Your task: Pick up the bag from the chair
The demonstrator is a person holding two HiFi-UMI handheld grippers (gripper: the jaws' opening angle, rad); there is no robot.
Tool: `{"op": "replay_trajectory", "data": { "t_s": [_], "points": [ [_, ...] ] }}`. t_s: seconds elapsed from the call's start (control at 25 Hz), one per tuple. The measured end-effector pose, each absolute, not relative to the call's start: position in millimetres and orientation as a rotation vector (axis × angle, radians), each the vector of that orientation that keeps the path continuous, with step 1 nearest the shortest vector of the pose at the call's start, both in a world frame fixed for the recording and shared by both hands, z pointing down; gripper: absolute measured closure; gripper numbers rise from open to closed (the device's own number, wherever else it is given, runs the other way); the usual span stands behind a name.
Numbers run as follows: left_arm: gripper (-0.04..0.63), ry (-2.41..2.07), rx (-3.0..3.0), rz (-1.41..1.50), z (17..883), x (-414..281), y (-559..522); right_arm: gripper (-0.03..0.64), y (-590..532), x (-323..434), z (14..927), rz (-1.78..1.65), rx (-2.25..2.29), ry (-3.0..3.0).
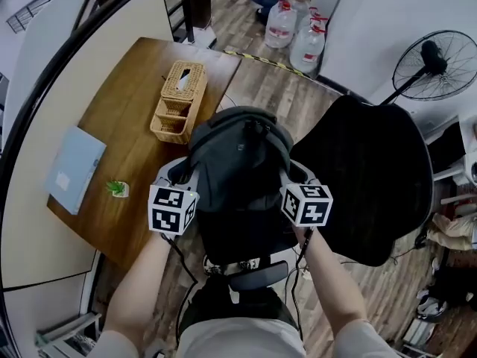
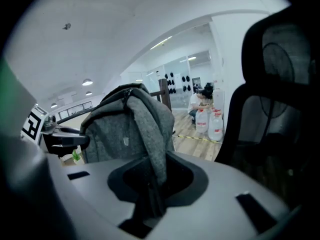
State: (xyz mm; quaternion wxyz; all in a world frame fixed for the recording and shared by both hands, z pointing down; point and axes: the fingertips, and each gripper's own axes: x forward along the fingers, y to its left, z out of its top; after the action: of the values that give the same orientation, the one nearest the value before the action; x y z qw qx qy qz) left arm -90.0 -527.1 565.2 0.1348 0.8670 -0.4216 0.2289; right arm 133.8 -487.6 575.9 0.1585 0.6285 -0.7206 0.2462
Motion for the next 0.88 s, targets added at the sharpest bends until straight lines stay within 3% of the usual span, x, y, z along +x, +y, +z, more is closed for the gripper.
{"op": "replay_trajectory", "data": {
  "t_s": [0.48,0.88],
  "points": [
    [0.52,-1.301,2.743,0.395,361,-96,-477,0.546,-427,128,363,0.376,1.919,-2.202],
    [0.522,-1.349,2.893,0.245,276,-121,-405,0.544,-364,106,278,0.192,1.949,-2.34]
  ]
}}
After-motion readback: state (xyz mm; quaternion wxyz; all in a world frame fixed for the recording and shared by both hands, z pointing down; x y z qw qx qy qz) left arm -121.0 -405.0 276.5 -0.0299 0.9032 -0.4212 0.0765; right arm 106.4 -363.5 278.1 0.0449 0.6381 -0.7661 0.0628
